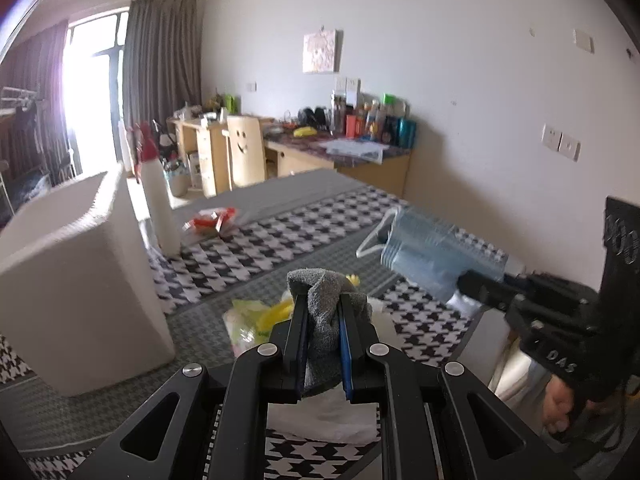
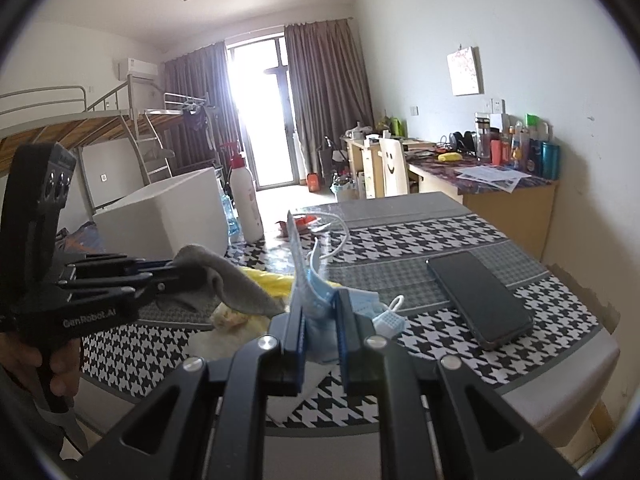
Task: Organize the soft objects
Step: 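Grasp the grey sock with the left tool while the right tool holds the mask up, then drop the sock into the foam box with the left tool while the right carries the mask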
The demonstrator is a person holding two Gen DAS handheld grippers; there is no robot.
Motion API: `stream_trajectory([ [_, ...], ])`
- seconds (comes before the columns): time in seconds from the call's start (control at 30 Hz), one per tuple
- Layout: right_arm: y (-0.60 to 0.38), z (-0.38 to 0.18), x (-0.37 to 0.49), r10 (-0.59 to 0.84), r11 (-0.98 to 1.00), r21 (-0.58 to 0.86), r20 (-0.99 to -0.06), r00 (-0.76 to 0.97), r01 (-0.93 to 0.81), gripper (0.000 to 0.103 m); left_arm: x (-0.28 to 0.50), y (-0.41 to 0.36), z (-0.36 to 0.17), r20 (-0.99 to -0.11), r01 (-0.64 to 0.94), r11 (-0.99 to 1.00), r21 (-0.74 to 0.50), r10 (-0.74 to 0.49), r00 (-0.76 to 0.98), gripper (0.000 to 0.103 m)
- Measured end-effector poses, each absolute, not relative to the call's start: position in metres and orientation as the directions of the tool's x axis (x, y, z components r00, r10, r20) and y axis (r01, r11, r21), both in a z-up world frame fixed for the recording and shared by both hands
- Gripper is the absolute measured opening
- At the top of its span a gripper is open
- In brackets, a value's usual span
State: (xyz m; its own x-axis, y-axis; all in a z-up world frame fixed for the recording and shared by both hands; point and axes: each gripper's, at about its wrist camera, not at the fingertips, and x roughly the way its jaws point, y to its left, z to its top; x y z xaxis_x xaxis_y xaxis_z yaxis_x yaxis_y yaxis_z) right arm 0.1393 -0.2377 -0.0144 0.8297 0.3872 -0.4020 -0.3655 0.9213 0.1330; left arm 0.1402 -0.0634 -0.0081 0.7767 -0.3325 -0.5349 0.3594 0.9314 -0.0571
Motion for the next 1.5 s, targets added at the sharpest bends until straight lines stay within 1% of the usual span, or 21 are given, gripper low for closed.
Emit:
stream_trajectory([
  [0.17, -0.234, -0.011, 0.142, 0.384, 0.922, 0.129, -0.402, 0.831, -0.364, 0.017, 0.134, -0.053, 0.005, -0.502, 0.327, 0.944, -0.033, -0.299, 0.811, 0.014],
  [0.3, -0.227, -0.005, 0.142, 0.394, 0.918, 0.124, -0.394, 0.831, -0.376, 0.017, 0.130, -0.043, 0.012, -0.493, 0.314, 0.948, -0.048, -0.296, 0.818, 0.014],
  [0.5, -0.218, 0.006, 0.144, 0.409, 0.911, 0.118, -0.377, 0.831, -0.394, 0.017, 0.121, -0.031, 0.025, -0.454, 0.289, 0.957, -0.033, -0.272, 0.848, 0.014],
  [0.77, -0.208, 0.020, 0.145, 0.426, 0.903, 0.110, -0.360, 0.830, -0.415, 0.017, 0.115, -0.020, 0.036, -0.429, 0.240, 0.971, -0.022, -0.226, 0.875, 0.014],
  [1.17, -0.187, 0.038, 0.156, 0.465, 0.881, 0.097, -0.351, 0.813, -0.463, 0.017, 0.126, 0.000, 0.048, -0.421, 0.164, 0.986, -0.014, -0.155, 0.894, 0.014],
  [1.5, -0.165, 0.051, 0.172, 0.503, 0.859, 0.101, -0.340, 0.795, -0.501, 0.017, 0.134, 0.020, 0.066, -0.382, 0.101, 0.995, 0.007, -0.091, 0.920, 0.014],
])
